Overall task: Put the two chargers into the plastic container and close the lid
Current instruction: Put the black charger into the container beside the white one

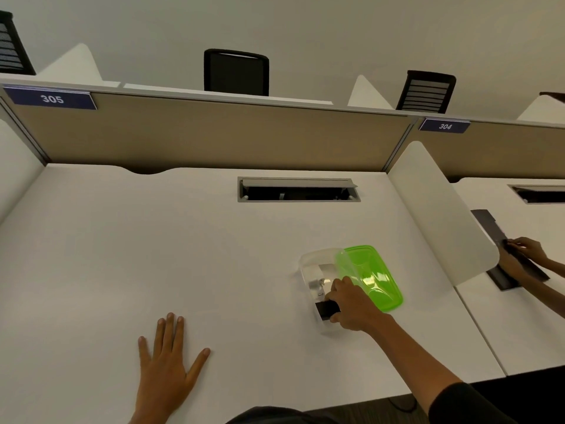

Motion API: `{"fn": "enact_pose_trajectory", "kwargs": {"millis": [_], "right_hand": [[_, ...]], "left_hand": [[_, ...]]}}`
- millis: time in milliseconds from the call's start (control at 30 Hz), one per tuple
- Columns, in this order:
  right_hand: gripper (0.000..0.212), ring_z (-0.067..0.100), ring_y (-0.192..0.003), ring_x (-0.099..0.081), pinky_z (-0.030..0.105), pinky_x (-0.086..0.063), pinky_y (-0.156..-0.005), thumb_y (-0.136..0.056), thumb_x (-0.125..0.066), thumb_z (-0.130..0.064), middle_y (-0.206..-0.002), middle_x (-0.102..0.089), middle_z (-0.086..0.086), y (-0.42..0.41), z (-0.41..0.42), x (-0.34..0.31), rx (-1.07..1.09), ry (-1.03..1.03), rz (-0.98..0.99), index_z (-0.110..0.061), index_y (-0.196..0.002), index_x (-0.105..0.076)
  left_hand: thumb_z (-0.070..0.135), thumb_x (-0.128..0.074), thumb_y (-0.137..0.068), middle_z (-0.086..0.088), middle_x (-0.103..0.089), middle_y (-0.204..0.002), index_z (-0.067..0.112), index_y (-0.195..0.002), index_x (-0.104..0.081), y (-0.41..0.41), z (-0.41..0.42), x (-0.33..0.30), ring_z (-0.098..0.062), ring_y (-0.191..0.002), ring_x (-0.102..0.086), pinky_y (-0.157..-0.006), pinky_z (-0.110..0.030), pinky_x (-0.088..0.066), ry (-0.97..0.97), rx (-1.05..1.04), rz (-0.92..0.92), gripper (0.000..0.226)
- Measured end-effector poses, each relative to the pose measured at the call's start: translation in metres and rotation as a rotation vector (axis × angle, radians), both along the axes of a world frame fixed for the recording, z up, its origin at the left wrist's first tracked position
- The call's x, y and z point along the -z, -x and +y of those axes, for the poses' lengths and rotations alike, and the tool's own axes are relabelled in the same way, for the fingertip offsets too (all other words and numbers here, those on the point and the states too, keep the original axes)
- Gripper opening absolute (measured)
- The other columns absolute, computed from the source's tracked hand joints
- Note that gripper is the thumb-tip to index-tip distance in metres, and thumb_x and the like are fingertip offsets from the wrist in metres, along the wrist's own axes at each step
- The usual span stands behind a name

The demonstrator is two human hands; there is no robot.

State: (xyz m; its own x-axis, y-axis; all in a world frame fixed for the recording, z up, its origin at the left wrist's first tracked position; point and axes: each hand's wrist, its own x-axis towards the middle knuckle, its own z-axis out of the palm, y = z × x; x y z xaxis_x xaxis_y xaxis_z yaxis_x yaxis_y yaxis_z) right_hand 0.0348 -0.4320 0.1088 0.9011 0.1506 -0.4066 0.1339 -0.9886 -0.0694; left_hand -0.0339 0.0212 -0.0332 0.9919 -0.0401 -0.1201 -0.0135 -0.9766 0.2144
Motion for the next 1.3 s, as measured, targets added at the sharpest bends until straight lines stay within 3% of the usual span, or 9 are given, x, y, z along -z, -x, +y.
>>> {"fn": "enact_pose_trajectory", "kwargs": {"millis": [200, 433, 833, 933, 1033, 1133, 1300], "right_hand": [[0.053, 0.026, -0.117, -0.045, 0.038, -0.042, -0.094, -0.081, -0.079, -0.044, -0.124, -0.051, 0.002, -0.006, 0.0, -0.005, -0.116, 0.059, 0.042, -0.025, -0.13, -0.067], [0.038, 0.024, -0.114, -0.046, 0.039, -0.041, -0.087, -0.078, -0.07, -0.051, -0.115, -0.058, 0.002, -0.009, 0.003, -0.007, -0.249, 0.132, 0.071, -0.025, -0.106, -0.074], [0.035, 0.027, -0.106, -0.055, 0.038, -0.046, -0.085, -0.076, -0.066, -0.05, -0.111, -0.06, 0.007, -0.014, 0.01, 0.001, -0.192, 0.137, 0.091, -0.02, -0.091, -0.075], [0.037, 0.027, -0.104, -0.056, 0.039, -0.047, -0.087, -0.077, -0.071, -0.044, -0.113, -0.059, 0.007, -0.013, 0.01, 0.0, -0.179, 0.129, 0.095, -0.015, -0.1, -0.075], [0.046, 0.025, -0.105, -0.055, 0.036, -0.044, -0.083, -0.071, -0.077, -0.042, -0.114, -0.061, 0.003, -0.012, 0.004, 0.002, -0.134, 0.069, 0.1, -0.021, -0.112, -0.074], [0.057, 0.018, -0.1, -0.052, 0.028, -0.035, -0.077, -0.067, -0.082, -0.038, -0.101, -0.055, -0.007, -0.008, -0.005, 0.008, -0.025, -0.086, 0.069, -0.024, -0.122, -0.07], [0.039, 0.018, -0.096, -0.053, 0.033, -0.047, -0.079, -0.078, -0.08, -0.042, -0.093, -0.049, -0.015, 0.007, -0.016, 0.017, 0.117, -0.233, -0.171, -0.025, -0.111, -0.073]], "left_hand": [[0.084, -0.028, -0.094, -0.004, 0.0, -0.182, 0.018, -0.171, -0.003, 0.0, 0.0, -0.002, -0.024, -0.169, 0.001, -0.132, -0.066, -0.008, 0.006, -0.002, 0.005, 0.105], [0.083, -0.029, -0.094, -0.004, 0.001, -0.182, 0.018, -0.171, -0.003, 0.0, 0.0, -0.002, -0.024, -0.169, 0.003, -0.132, -0.066, -0.007, 0.005, -0.001, 0.009, 0.104], [0.084, -0.028, -0.094, -0.005, 0.0, -0.182, 0.016, -0.171, -0.005, 0.001, 0.0, -0.001, -0.024, -0.169, 0.001, -0.132, -0.066, -0.007, 0.005, 0.001, -0.005, 0.106], [0.084, -0.028, -0.094, -0.005, 0.0, -0.182, 0.016, -0.171, -0.004, 0.001, 0.0, -0.001, -0.024, -0.169, 0.001, -0.132, -0.066, -0.007, 0.004, 0.004, -0.013, 0.105], [0.084, -0.028, -0.094, -0.005, 0.001, -0.182, 0.017, -0.171, -0.004, 0.002, 0.001, 0.0, -0.024, -0.169, 0.001, -0.132, -0.066, -0.007, 0.005, 0.005, -0.018, 0.105], [0.084, -0.027, -0.094, -0.005, 0.0, -0.182, 0.017, -0.171, -0.004, 0.001, 0.001, 0.0, -0.024, -0.169, 0.0, -0.132, -0.066, -0.006, 0.0, 0.005, -0.016, 0.105], [0.084, -0.023, -0.093, -0.008, -0.005, -0.181, 0.016, -0.171, -0.009, -0.007, -0.003, 0.002, -0.026, -0.168, -0.001, -0.13, -0.071, -0.006, -0.003, -0.013, 0.01, 0.104]]}}
